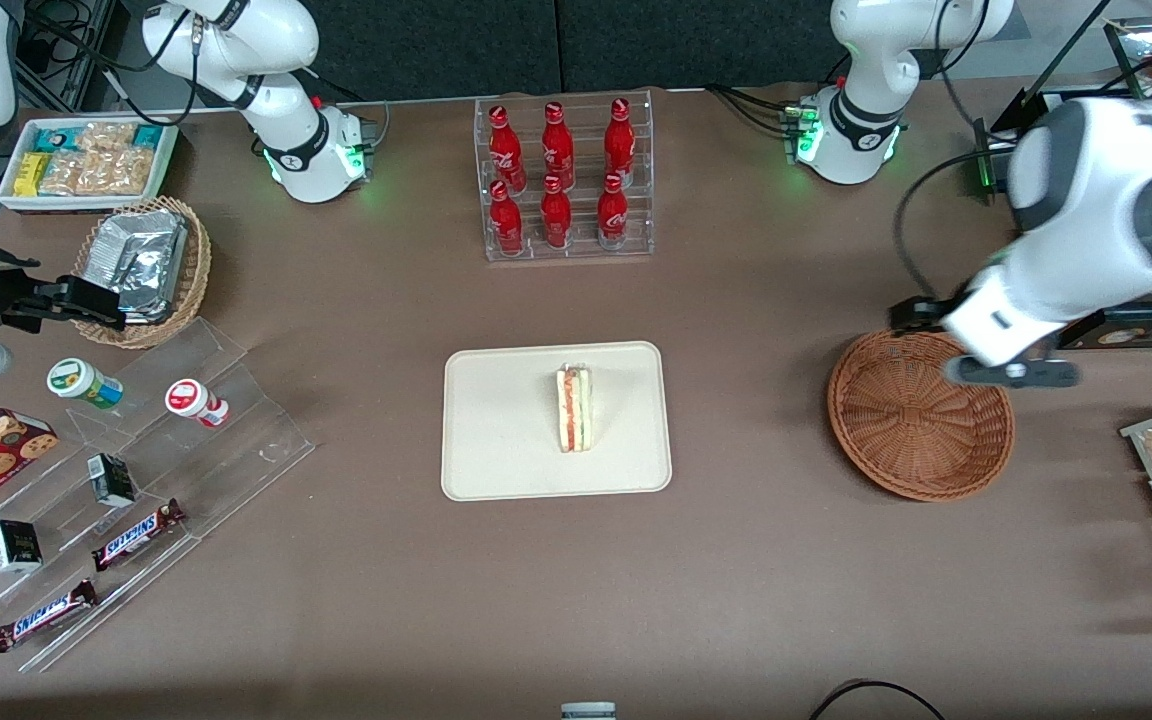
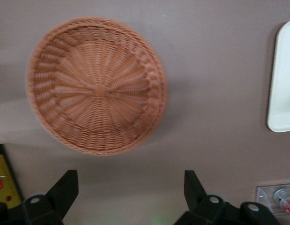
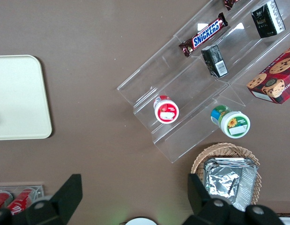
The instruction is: Place sandwich from basket to tray
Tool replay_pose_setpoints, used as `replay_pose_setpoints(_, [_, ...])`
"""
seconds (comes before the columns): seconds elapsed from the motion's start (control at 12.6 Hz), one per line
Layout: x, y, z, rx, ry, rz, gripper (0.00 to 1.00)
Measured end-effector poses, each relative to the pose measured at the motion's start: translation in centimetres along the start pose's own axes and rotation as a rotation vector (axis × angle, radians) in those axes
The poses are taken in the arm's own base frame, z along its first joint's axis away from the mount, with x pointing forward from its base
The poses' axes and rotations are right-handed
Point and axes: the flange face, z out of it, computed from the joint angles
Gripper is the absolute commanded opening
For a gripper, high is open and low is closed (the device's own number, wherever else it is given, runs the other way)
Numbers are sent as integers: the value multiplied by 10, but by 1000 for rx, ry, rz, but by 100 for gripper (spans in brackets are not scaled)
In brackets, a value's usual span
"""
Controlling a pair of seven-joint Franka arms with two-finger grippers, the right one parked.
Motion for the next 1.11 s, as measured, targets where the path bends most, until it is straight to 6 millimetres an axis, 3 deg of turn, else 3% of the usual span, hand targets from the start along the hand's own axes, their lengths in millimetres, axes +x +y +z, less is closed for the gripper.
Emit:
replay_pose_setpoints(0.32, [-8, 0, -37, 5, 73, -4, 100])
replay_pose_setpoints(0.79, [-6, 2, -125, 11, 211, -18, 100])
replay_pose_setpoints(1.11, [-5, 0, -121, 10, 105, -19, 100])
